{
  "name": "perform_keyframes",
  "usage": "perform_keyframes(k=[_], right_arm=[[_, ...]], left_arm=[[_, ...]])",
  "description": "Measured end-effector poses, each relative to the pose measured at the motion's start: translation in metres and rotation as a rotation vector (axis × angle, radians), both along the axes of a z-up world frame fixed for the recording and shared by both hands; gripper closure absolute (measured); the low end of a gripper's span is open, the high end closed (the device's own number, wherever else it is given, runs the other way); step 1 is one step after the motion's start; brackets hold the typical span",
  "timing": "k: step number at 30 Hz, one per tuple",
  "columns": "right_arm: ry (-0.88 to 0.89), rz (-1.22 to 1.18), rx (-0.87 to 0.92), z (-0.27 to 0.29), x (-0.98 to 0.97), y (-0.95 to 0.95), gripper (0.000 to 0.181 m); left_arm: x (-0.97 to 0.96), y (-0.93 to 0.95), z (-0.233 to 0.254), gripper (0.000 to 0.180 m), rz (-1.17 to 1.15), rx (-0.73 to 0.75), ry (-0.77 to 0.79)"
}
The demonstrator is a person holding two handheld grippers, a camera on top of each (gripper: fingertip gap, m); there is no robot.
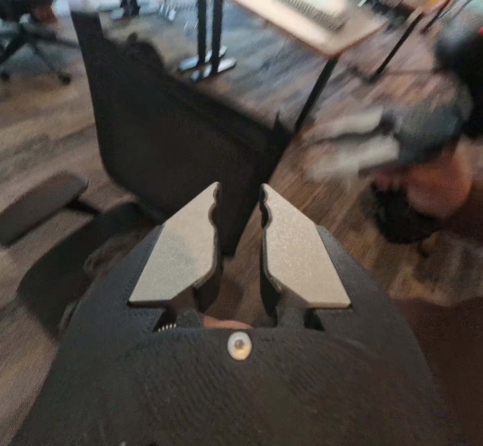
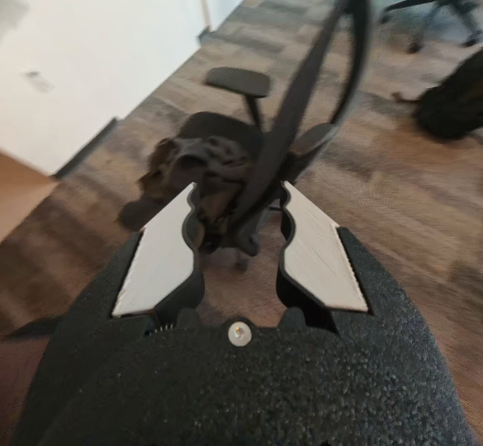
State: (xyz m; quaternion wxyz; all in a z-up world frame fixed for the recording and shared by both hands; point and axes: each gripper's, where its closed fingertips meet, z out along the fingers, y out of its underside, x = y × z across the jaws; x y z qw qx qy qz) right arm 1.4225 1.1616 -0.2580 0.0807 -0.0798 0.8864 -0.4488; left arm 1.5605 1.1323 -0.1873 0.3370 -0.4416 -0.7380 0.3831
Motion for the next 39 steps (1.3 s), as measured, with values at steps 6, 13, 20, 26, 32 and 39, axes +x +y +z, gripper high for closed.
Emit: perform_keyframes(k=[6, 13, 20, 26, 32, 39], right_arm=[[0.135, -0.047, 0.146, -0.046, -0.102, -0.129, 0.165], [0.229, -0.086, 0.322, -0.05, -0.13, -0.305, 0.151], [0.357, -0.053, 0.57, -0.054, -0.046, -0.489, 0.098], [0.476, 0.071, 0.262, 0.062, 0.143, -0.603, 0.112], [0.314, 0.774, 0.223, 0.175, 0.331, -0.448, 0.122], [0.317, 0.793, 0.365, 0.132, 0.316, -0.166, 0.126]], left_arm=[[0.181, 0.133, -0.204, 0.153, 0.298, 0.389, -0.366], [0.309, 0.28, -0.313, 0.156, 0.681, 0.85, -0.328], [0.366, 0.266, -0.335, 0.155, 0.794, 0.921, -0.264], [0.425, 0.101, -0.262, 0.146, 0.713, 0.587, -0.256], [0.443, -0.1, -0.093, 0.131, 0.532, 0.267, -0.307], [0.333, -0.146, 0.062, 0.092, 0.386, -0.051, -0.372]])
